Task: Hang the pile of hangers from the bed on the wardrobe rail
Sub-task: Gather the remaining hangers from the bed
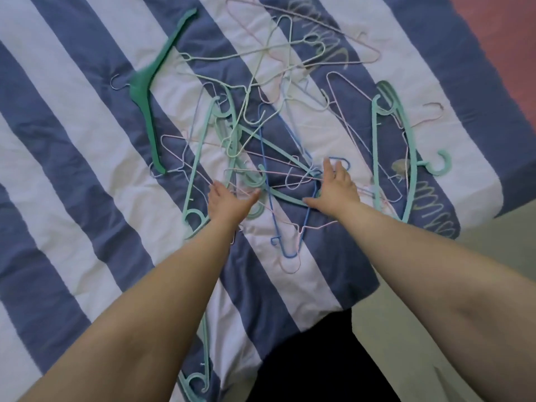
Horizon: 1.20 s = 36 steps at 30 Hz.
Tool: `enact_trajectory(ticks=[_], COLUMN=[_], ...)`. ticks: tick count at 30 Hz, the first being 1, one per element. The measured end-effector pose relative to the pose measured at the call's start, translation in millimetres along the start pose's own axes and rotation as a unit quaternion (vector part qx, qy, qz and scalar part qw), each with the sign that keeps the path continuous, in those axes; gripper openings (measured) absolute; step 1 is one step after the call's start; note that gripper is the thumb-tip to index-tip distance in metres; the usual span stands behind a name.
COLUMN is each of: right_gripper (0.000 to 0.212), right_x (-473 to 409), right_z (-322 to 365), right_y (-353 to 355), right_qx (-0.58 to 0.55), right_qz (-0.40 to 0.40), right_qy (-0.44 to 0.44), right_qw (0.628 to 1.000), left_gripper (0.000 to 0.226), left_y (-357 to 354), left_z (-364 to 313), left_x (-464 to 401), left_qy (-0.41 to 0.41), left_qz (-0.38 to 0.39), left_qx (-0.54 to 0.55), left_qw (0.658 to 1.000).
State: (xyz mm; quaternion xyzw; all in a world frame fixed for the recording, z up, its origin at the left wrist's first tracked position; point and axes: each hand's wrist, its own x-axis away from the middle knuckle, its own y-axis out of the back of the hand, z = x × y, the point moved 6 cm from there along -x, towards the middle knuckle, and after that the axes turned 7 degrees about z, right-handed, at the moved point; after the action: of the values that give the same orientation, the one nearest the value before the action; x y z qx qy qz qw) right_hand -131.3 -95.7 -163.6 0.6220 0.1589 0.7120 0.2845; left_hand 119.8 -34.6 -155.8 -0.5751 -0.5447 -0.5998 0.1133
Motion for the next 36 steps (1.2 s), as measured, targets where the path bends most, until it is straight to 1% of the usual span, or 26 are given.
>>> enact_trajectory(ticks=[2,4,6,8,9,10,12,14,16,18,19,21,22,24,26,28,29,31,32,33,34,36], right_gripper=[0.123,0.128,0.132,0.135,0.136,0.136,0.134,0.124,0.109,0.093,0.084,0.069,0.061,0.046,0.032,0.017,0.018,0.018,0.018,0.024,0.03,0.032], right_x=[-23.0,-41.3,-56.7,-65.9,-68.6,-69.6,-72.9,-77.7,-83.6,-88.5,-90.5,-91.9,-90.7,-83.1,-67.6,-53.1,-47.0,-36.1,-30.9,-26.6,-21.3,-11.3], right_z=[3.9,8.1,15.3,23.6,26.9,30.4,35.6,35.0,29.4,23.2,21.2,22.7,24.4,25.7,24.1,20.2,19.9,18.7,17.7,16.4,15.6,17.6], right_y=[0.4,0.9,-1.6,-5.1,-7.2,-8.4,-8.9,-3.2,-0.3,-0.9,-2.4,-8.8,-13.4,-26.9,-38.2,-41.5,-40.0,-30.1,-23.0,-15.6,-7.3,11.2], right_qx=[0.001,-0.007,0.037,0.122,0.159,0.184,0.206,0.166,0.073,-0.04,-0.076,-0.09,-0.099,-0.167,-0.24,-0.257,-0.256,-0.253,-0.259,-0.267,-0.28,-0.306], right_qz=[-0.017,-0.018,-0.004,-0.022,-0.039,-0.054,-0.066,-0.055,-0.021,0.035,0.057,0.091,0.109,0.166,0.21,0.2,0.177,0.107,0.074,0.05,0.033,0.016], right_qy=[-0.013,-0.026,-0.019,0.004,0.016,0.029,0.053,0.063,0.067,0.056,0.049,0.051,0.054,0.056,0.055,0.068,0.084,0.11,0.118,0.122,0.125,0.134], right_qw=[1.0,0.999,0.999,0.992,0.986,0.981,0.975,0.983,0.995,0.997,0.994,0.99,0.988,0.97,0.946,0.943,0.947,0.955,0.956,0.955,0.951,0.942], left_gripper=[0.12,0.118,0.12,0.12,0.116,0.109,0.093,0.082,0.07,0.053,0.05,0.059,0.051,0.023,0.012,0.01,0.01,0.009,0.009,0.011,0.012,0.013], left_y=[-1.3,-4.8,-9.1,-14.0,-15.6,-15.7,-17.0,-15.1,-13.0,-15.4,-20.2,-32.8,-39.7,-50.1,-57.1,-61.7,-61.6,-55.8,-50.9,-44.9,-37.1,-18.9], left_z=[1.5,2.1,2.7,-1.9,-5.2,-8.3,-7.3,-2.6,-0.1,-0.3,-0.4,-1.2,-1.8,-2.4,-2.2,0.6,0.9,-3.4,-8.8,-17.0,-26.4,-47.1], left_x=[-24.9,-45.2,-63.1,-69.9,-72.4,-74.2,-82.9,-95.3,-101.8,-102.4,-101.2,-95.0,-91.3,-82.9,-66.7,-51.7,-45.5,-33.1,-27.6,-21.7,-15.4,-4.5], left_qy=[0.025,0.028,0.017,0.001,-0.007,-0.011,-0.003,0.004,0.001,-0.004,0.004,0.027,0.027,0.023,0.032,0.043,0.049,0.047,0.034,0.016,-0.005,-0.049], left_qz=[-0.011,-0.001,0.01,0.001,-0.013,-0.023,-0.002,0.039,0.076,0.094,0.108,0.139,0.151,0.158,0.165,0.187,0.202,0.232,0.246,0.259,0.264,0.258], left_qx=[-0.058,-0.109,-0.134,-0.143,-0.139,-0.127,-0.068,-0.029,0.002,0.094,0.16,0.232,0.255,0.307,0.335,0.356,0.372,0.395,0.407,0.421,0.426,0.423], left_qw=[0.998,0.994,0.991,0.99,0.99,0.992,0.998,0.999,0.997,0.991,0.981,0.962,0.955,0.938,0.927,0.915,0.905,0.887,0.879,0.869,0.865,0.867])
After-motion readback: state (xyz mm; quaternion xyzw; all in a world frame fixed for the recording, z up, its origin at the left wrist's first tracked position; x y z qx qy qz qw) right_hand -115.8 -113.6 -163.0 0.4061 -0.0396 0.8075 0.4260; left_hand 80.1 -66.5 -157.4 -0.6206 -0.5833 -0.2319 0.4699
